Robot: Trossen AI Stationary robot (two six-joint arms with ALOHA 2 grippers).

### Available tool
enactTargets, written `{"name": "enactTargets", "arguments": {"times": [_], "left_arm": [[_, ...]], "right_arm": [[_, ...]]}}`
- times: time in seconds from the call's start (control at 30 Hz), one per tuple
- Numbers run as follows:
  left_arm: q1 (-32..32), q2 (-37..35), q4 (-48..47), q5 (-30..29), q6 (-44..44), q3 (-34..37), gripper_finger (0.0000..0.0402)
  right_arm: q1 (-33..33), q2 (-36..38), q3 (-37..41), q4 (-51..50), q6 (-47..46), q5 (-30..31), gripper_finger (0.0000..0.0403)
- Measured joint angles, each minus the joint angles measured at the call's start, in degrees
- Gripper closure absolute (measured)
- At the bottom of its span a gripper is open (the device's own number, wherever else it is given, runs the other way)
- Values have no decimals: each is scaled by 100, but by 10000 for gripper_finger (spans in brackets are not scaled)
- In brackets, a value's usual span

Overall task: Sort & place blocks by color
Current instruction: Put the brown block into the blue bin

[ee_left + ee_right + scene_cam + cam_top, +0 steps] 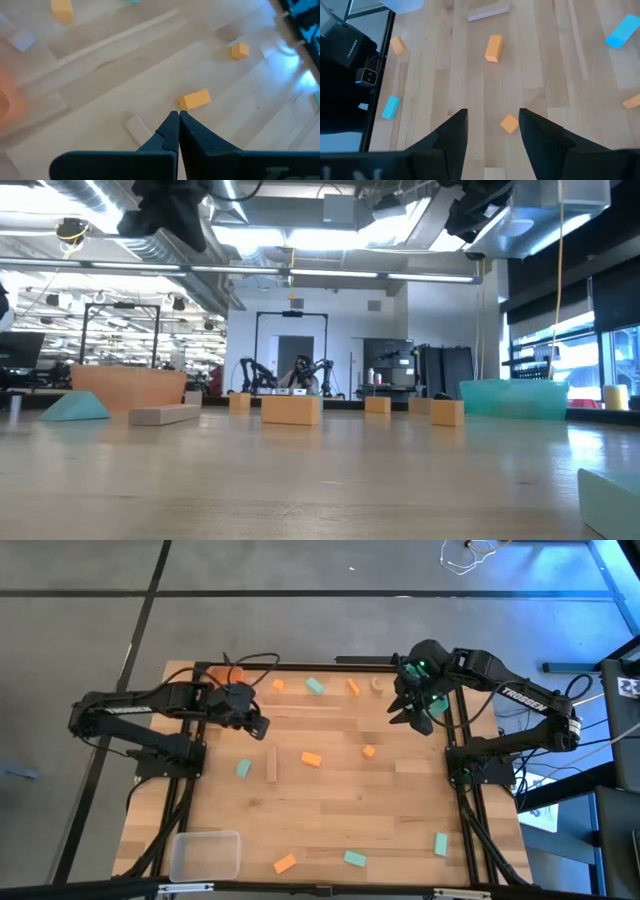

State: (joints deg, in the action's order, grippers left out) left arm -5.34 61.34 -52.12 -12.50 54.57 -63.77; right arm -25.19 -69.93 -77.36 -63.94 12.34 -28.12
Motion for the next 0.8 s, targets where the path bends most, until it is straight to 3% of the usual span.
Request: {"name": "enactTargets", "arguments": {"times": [0.17,0.37,0.5,0.7,0.8], "left_arm": [[0,219,-9,14,390,0,401],[-74,242,-87,465,1162,0,389],[-76,243,-429,563,1294,0,340],[-47,544,-633,706,1877,1,233],[26,779,-693,656,1702,0,196]], "right_arm": [[0,0,0,2,-1,1,226],[0,0,0,2,-2,2,226],[0,0,0,2,-2,2,226],[0,0,0,2,-2,2,226],[0,0,2,2,-2,2,226]]}}
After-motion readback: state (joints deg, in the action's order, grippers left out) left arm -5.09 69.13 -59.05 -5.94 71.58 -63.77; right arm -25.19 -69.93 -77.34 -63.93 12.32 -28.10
